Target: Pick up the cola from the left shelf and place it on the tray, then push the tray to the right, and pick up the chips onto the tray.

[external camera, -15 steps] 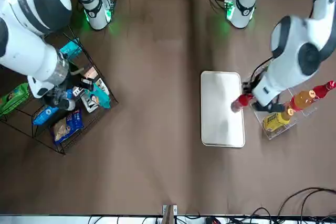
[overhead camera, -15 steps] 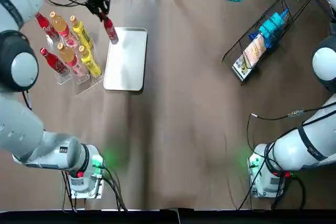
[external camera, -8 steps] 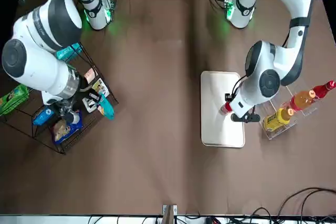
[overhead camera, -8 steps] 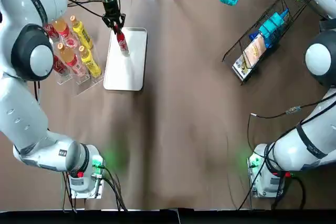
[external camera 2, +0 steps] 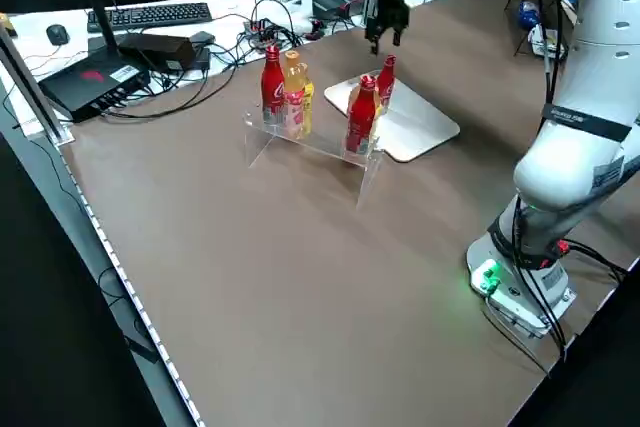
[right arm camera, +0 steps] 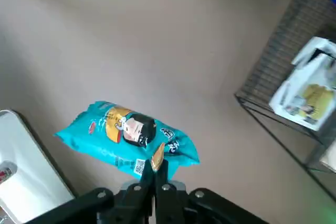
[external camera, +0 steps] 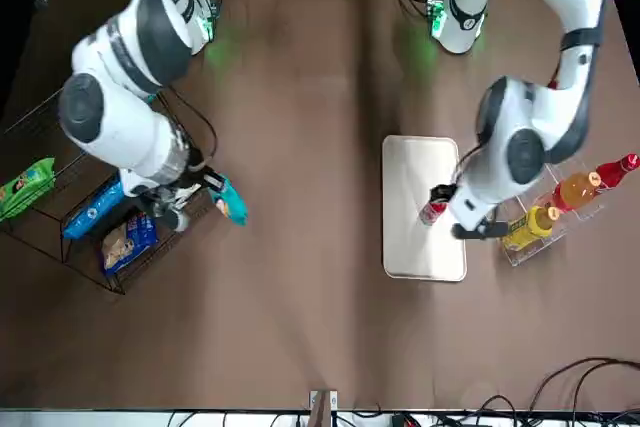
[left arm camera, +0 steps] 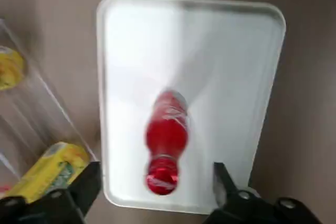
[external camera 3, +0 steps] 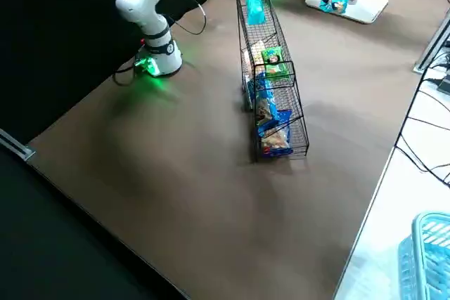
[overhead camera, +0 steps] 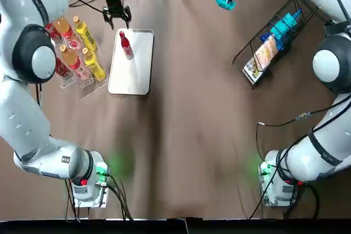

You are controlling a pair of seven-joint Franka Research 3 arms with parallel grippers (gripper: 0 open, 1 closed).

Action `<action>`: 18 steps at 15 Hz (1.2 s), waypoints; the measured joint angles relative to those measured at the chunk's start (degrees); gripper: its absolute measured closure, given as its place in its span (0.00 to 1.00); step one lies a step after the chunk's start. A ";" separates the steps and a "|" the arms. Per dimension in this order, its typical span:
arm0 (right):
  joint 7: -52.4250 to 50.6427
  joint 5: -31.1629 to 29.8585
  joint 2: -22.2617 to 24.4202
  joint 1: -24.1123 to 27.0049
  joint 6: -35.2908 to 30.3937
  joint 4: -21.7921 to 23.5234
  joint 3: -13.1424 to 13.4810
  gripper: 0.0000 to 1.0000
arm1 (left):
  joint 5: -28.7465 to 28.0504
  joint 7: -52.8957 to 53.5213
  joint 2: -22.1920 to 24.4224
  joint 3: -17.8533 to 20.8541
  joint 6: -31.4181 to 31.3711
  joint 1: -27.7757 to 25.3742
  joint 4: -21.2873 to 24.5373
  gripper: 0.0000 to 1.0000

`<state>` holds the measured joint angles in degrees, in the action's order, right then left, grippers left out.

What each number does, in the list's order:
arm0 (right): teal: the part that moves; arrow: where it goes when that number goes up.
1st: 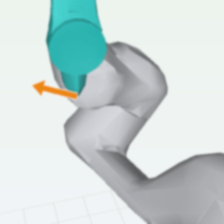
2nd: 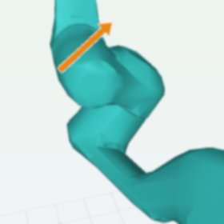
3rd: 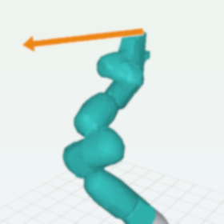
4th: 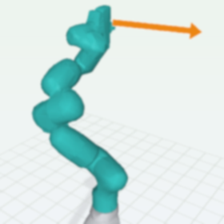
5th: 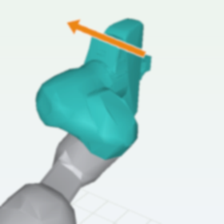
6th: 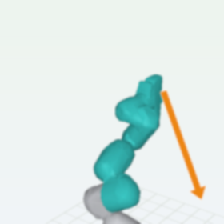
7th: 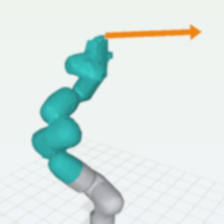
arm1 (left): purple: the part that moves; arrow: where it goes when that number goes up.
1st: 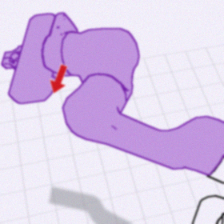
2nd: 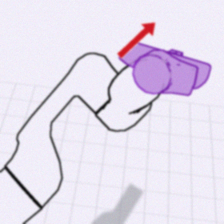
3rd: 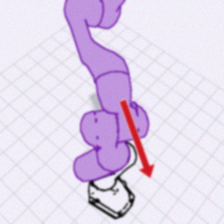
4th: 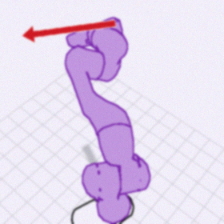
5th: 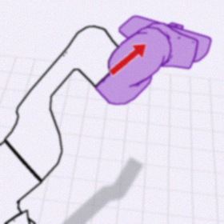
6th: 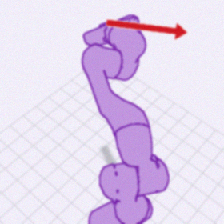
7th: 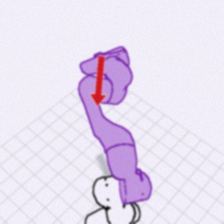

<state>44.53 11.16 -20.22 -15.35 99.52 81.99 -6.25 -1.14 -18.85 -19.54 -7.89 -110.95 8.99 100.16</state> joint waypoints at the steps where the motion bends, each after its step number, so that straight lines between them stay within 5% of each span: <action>1: 0.63 0.01 -0.62 -0.84 2.08 0.34 -0.01 0.96 | -0.11 1.55 0.74 0.14 0.25 -1.67 -0.28 0.01; 5: 2.47 0.01 -2.90 -2.25 5.03 1.30 0.19 0.96 | -0.12 9.17 0.04 0.56 -0.38 -8.48 0.37 0.01; 12: 3.18 0.11 -4.24 -0.19 4.97 1.45 1.13 0.96 | -0.89 9.77 -14.64 0.57 -12.51 -7.79 2.38 0.07; 15: 7.90 0.13 -4.24 -2.31 4.98 1.43 0.66 0.96 | -2.99 9.74 -15.26 0.86 -12.57 -7.92 2.54 0.33; 17: 10.15 0.12 -4.23 -4.74 5.28 1.44 0.51 0.96 | -3.22 9.74 -15.26 1.27 -12.54 -7.93 2.92 0.39; 18: 10.76 0.11 -4.23 -5.59 5.24 1.46 0.49 0.96 | -3.31 9.74 -15.29 1.42 -12.53 -7.94 3.37 0.54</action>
<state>55.29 11.27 -24.46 -20.95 104.75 83.45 -5.76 -4.45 -9.11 -34.83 -6.47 -123.48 1.04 103.52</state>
